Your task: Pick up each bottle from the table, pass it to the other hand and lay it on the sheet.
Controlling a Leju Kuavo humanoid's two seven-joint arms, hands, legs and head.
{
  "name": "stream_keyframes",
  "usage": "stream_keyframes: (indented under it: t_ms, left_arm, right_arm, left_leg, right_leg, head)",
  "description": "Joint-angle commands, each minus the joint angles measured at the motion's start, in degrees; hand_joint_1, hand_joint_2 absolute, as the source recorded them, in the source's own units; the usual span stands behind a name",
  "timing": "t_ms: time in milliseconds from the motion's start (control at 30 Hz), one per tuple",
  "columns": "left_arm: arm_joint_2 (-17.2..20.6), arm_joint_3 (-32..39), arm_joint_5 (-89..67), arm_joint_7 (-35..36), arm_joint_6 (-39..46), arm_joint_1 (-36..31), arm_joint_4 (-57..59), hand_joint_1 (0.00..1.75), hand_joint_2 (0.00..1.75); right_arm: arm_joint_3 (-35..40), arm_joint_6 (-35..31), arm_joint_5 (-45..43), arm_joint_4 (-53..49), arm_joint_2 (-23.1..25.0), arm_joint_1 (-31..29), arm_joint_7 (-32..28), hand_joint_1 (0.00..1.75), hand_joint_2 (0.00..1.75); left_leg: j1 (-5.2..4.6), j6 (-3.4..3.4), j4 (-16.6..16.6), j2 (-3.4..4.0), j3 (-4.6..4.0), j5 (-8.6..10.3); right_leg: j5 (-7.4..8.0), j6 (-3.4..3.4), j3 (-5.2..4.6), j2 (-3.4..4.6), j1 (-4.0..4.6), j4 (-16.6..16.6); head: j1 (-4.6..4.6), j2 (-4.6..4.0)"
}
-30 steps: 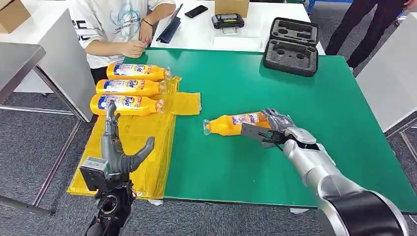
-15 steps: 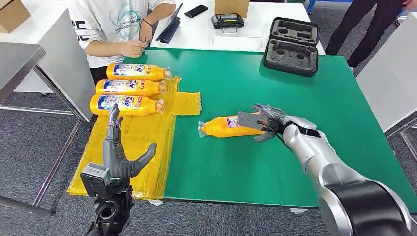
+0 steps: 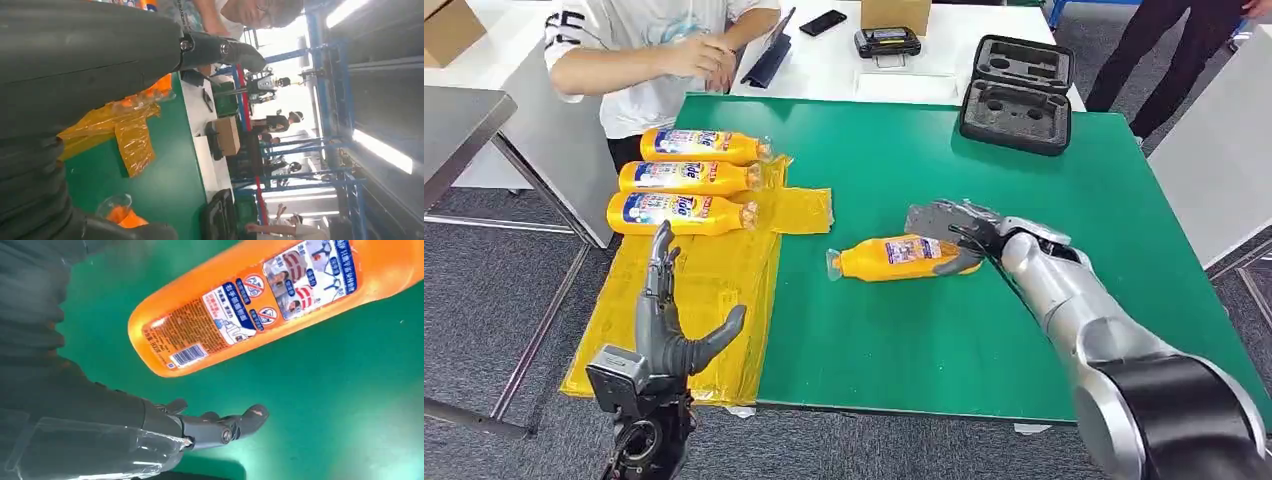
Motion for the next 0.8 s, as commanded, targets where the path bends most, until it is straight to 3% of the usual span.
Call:
stream_keyframes:
  t_ms: [33, 300, 533, 567, 800]
  left_arm:
    - [2.0, -1.2, 0.5, 0.2, -0.8, -1.0, 1.2, 0.00, 1.75]
    - [1.3, -0.8, 1.1, 1.4, -2.6, -1.8, 1.2, 0.00, 1.75]
    - [1.3, -0.5, 1.4, 1.6, -3.1, -2.1, 2.0, 0.00, 1.75]
    - [1.3, -0.5, 1.4, 1.6, -3.1, -2.1, 2.0, 0.00, 1.75]
    - [1.0, 0.4, 2.3, 1.6, -3.2, -2.1, 2.6, 0.00, 1.75]
  right_arm:
    - [2.7, -1.6, 2.8, 2.5, -0.1, -2.2, 3.5, 0.00, 1.75]
    - [8.2, -5.7, 8.9, 3.7, -0.9, 1.5, 10.5, 0.00, 1.75]
    - [7.7, -7.6, 8.7, 3.8, -1.3, 4.1, 10.0, 0.00, 1.75]
    - [7.7, -7.5, 8.7, 3.8, -1.2, 4.0, 10.0, 0.00, 1.75]
    - [7.3, -9.7, 8.7, 3.6, -0.5, 5.9, 8.6, 0.00, 1.75]
  left_leg:
    - [0.02, -0.07, 0.0, 0.02, 0.16, -0.08]
    - [0.05, -0.08, 0.0, -0.06, 0.22, -0.08]
    - [0.02, -0.06, 0.0, -0.05, 0.17, -0.05]
    - [0.07, -0.14, 0.0, -0.04, 0.52, -0.22]
    - [0.03, -0.08, 0.0, -0.03, 0.24, -0.08]
  right_leg:
    - [-0.07, -0.07, 0.15, 0.02, 0.02, 0.0]
    - [-0.09, -0.09, 0.23, -0.05, 0.05, -0.1]
    - [-0.06, -0.06, 0.15, -0.05, 0.02, -0.1]
    - [-0.22, -0.16, 0.51, -0.03, 0.07, -0.1]
    - [-0.08, -0.09, 0.22, -0.02, 0.04, -0.1]
  head:
    - [0.00, 0.00]
    - [0.02, 0.00]
    - [0.00, 0.00]
    - [0.02, 0.00]
    - [0.00, 0.00]
